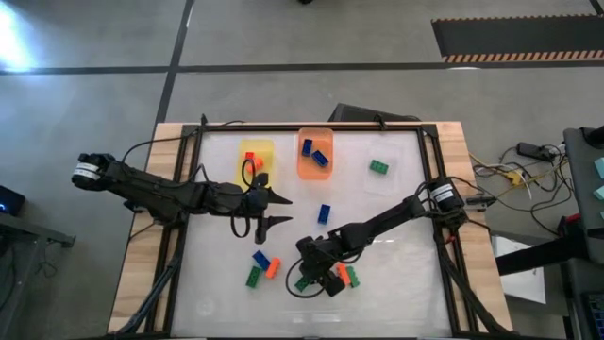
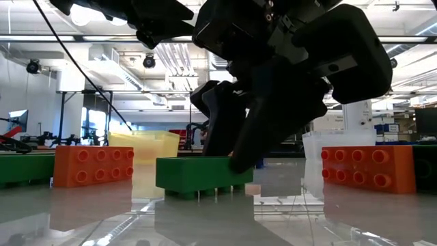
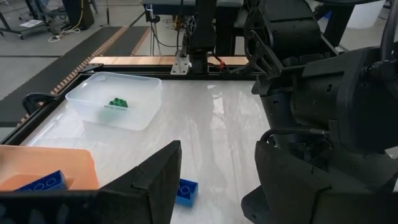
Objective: Sort & place blocks by color
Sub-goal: Put the green game piece into the transparent bin
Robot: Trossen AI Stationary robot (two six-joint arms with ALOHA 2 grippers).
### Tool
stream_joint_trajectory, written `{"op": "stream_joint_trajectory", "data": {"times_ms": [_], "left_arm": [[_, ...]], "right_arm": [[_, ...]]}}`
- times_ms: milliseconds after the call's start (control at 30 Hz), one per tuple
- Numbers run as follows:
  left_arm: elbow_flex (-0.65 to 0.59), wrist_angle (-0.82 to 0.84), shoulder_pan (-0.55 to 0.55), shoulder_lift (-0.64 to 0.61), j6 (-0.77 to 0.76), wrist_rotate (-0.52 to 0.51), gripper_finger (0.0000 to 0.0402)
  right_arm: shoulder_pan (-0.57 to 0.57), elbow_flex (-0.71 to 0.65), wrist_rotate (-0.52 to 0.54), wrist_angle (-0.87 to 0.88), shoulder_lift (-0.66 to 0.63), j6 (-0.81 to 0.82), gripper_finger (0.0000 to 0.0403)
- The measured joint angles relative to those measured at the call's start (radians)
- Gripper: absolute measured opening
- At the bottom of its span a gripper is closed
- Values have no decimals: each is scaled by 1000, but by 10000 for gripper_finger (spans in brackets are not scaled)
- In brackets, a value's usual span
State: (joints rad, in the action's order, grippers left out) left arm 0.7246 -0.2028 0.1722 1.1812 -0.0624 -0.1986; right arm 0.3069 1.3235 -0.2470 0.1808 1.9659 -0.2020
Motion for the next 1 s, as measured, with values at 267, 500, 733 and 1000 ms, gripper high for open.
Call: {"op": "stream_joint_trajectory", "data": {"times_ms": [267,500,733,1000], "left_arm": [[0,0,0,0,0,0,190],[0,0,0,0,0,0,190],[0,0,0,0,0,0,189],[0,-4,0,0,0,0,189]], "right_arm": [[0,0,-1,-1,0,0,137],[-1,8,3,4,-4,8,134],[-20,8,113,143,-87,29,135],[-92,-15,255,413,-253,29,135]]}}
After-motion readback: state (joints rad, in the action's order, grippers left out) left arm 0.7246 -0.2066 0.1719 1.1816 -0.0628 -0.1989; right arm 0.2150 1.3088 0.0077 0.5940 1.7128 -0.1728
